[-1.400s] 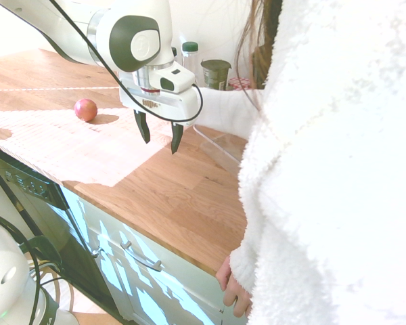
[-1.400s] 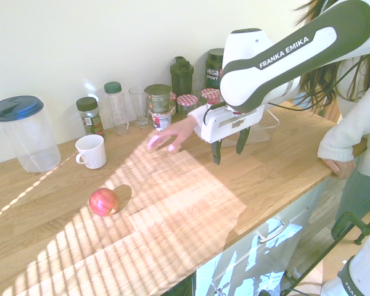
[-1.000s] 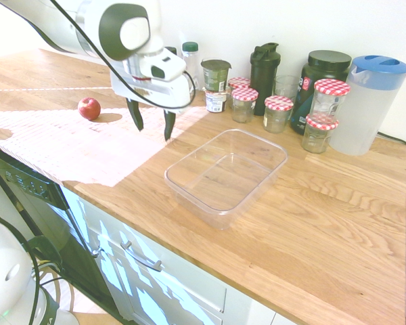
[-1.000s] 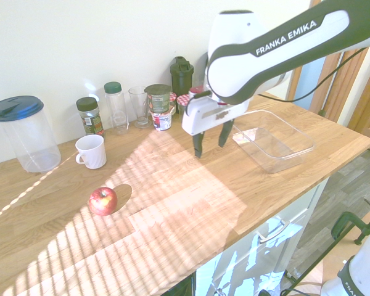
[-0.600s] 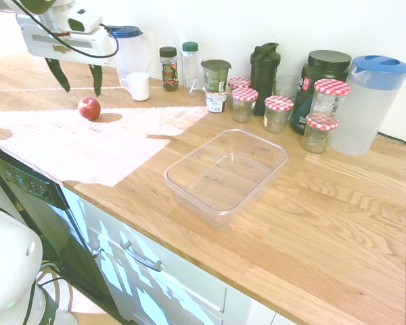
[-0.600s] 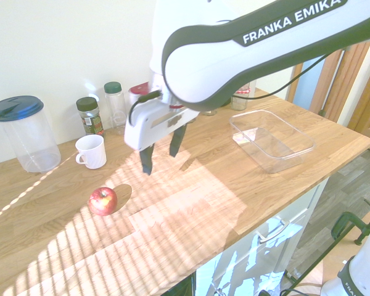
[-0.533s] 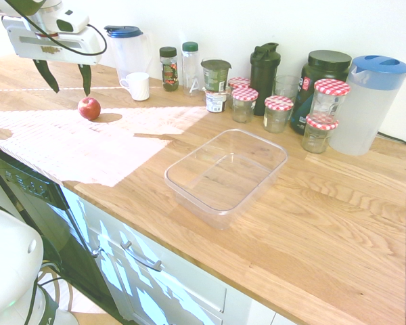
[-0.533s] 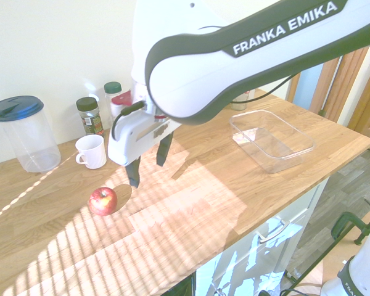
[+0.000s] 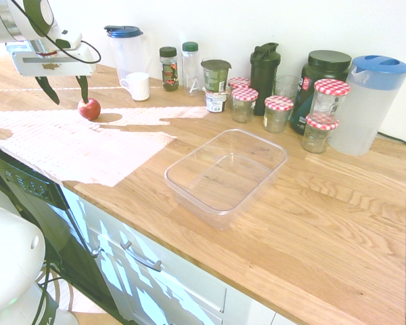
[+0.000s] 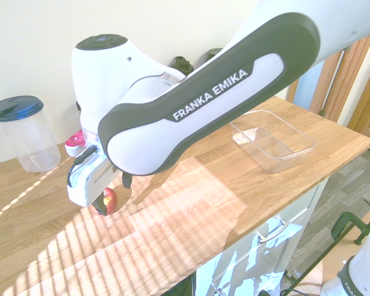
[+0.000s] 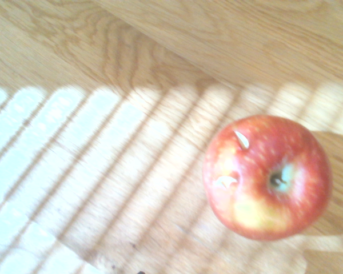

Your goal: Put the apple into the container

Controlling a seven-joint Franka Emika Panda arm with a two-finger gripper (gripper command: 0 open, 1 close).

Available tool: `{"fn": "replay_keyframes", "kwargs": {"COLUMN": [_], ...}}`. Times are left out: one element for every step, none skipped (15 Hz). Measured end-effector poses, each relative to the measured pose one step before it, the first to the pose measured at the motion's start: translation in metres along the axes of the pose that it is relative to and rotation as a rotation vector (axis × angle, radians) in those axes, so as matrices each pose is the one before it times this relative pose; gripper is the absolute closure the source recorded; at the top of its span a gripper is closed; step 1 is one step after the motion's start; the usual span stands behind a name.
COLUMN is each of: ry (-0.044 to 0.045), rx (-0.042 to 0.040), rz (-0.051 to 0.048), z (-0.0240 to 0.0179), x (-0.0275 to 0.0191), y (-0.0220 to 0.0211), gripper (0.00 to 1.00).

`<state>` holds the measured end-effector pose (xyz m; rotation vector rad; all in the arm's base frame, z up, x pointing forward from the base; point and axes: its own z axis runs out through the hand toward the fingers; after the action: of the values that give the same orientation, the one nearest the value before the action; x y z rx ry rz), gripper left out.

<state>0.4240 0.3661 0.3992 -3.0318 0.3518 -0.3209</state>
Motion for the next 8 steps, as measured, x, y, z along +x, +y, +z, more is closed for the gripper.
{"fn": "replay_keyframes", "kwargs": {"ry": [0.02277,0.01933,0.01903,0.01581,0.00340,-0.00126,-0.00758,-0.00742], "rx": [-0.00474,-0.00524,-0.00605,-0.00672,-0.00511,-0.00750,-0.00769,-0.00778], "rz": [-0.01286,-0.00774,-0.00814,-0.00165,0.00000,-0.00096,0.00202,0.00052], "z": [0.00551,0.00538,0.00488,0.00528,0.00656,0.00767,0.00707,0.00569], "x": [0.00306,0.00493,0.00653,0.00685,0.00504,0.00399,0.00239,0.00102], "y": [-0.00683,-0.00572,-0.00519,-0.00367,-0.00256,-0.00143,-0.00145,-0.00163], "gripper": [0.00,0.00,0.00,0.00,0.00,0.00,0.00,1.00]}}
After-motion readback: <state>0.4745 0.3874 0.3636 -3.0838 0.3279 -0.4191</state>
